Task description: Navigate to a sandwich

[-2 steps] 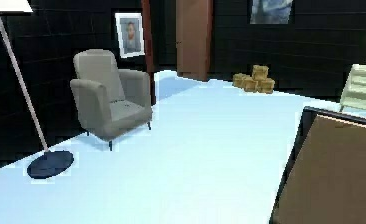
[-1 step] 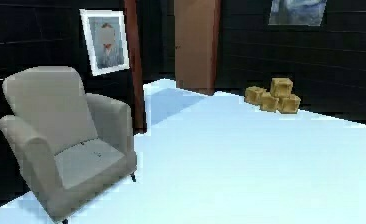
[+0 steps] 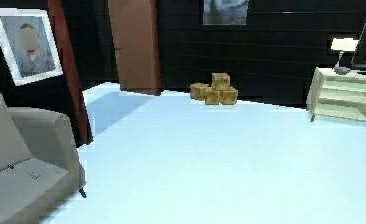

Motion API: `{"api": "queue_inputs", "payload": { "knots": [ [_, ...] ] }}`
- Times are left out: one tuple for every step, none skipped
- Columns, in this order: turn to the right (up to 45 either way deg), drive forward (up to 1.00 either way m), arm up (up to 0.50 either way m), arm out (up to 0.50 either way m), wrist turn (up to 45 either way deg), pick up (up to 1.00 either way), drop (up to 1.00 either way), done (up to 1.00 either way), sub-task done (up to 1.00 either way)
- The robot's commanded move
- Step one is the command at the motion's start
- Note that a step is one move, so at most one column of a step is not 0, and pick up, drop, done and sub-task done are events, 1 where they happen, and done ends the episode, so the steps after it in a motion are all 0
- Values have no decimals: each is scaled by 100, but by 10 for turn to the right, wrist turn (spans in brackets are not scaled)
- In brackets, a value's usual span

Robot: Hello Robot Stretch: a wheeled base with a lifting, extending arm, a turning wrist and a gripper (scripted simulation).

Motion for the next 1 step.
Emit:
{"api": "queue_inputs", "payload": {
  "knots": [
    [0, 100, 0, 0, 0, 0, 0, 0, 0]
  ]
}}
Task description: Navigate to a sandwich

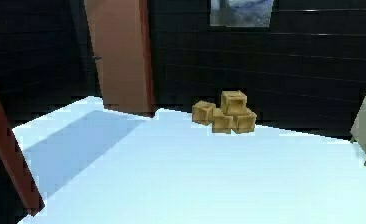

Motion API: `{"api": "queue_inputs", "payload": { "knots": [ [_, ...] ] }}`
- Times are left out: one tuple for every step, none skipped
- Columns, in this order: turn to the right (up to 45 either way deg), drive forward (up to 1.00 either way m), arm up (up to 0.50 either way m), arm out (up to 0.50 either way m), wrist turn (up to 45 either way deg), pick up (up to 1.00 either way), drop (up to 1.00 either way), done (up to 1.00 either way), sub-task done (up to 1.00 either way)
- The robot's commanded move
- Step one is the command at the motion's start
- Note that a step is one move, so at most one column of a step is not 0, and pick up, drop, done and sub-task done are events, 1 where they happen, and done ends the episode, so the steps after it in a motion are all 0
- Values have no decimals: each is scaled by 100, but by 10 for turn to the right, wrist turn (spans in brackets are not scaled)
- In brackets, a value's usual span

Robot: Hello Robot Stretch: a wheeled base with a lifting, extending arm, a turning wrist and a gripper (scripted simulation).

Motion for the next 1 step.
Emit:
{"api": "queue_inputs", "payload": {
  "knots": [
    [0, 40, 0, 0, 0, 0, 0, 0, 0]
  ]
}}
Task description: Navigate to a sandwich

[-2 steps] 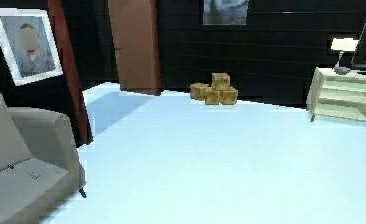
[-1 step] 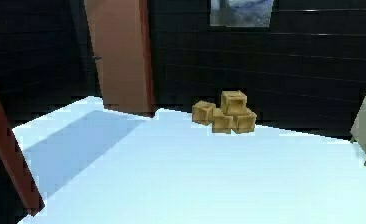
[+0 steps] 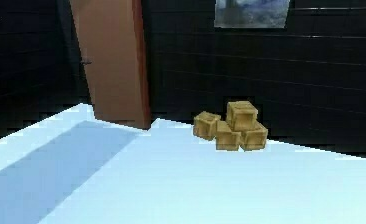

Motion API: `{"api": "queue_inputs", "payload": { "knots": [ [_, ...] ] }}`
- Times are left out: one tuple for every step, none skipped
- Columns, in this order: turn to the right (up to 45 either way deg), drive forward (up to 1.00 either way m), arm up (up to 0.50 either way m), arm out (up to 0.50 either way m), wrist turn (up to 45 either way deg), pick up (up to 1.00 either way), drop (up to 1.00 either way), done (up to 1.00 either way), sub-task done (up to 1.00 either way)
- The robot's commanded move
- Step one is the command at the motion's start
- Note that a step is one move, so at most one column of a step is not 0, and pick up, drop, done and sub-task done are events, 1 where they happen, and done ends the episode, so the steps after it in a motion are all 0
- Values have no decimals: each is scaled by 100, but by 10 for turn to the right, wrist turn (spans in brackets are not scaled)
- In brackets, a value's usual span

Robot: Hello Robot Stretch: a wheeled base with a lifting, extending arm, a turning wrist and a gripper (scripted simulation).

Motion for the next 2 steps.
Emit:
{"api": "queue_inputs", "payload": {
  "knots": [
    [-330, 0, 0, 0, 0, 0, 0, 0, 0],
    [0, 100, 0, 0, 0, 0, 0, 0, 0]
  ]
}}
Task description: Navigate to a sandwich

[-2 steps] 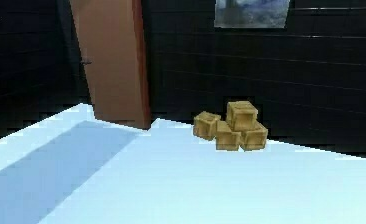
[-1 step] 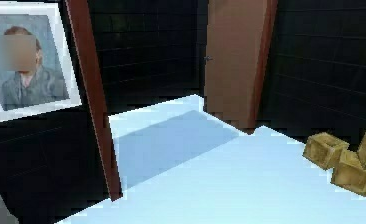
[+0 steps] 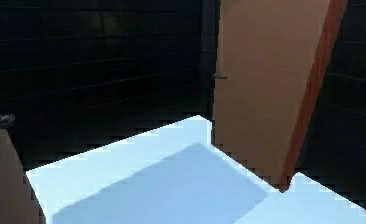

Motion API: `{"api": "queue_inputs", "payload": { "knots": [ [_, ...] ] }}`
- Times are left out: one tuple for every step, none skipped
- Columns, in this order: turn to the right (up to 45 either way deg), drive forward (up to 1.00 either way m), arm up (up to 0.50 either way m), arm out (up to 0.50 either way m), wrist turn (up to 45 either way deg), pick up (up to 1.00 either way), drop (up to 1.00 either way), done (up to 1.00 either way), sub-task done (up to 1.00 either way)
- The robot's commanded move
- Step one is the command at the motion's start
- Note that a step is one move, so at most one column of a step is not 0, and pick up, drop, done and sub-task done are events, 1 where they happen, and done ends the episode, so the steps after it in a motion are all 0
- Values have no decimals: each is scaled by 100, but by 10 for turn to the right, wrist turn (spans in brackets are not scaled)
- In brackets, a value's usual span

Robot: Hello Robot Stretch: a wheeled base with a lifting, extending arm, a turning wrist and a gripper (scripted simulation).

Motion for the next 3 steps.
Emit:
{"api": "queue_inputs", "payload": {
  "knots": [
    [-120, 0, 0, 0, 0, 0, 0, 0, 0],
    [0, 25, 0, 0, 0, 0, 0, 0, 0],
    [-240, 0, 0, 0, 0, 0, 0, 0, 0]
  ]
}}
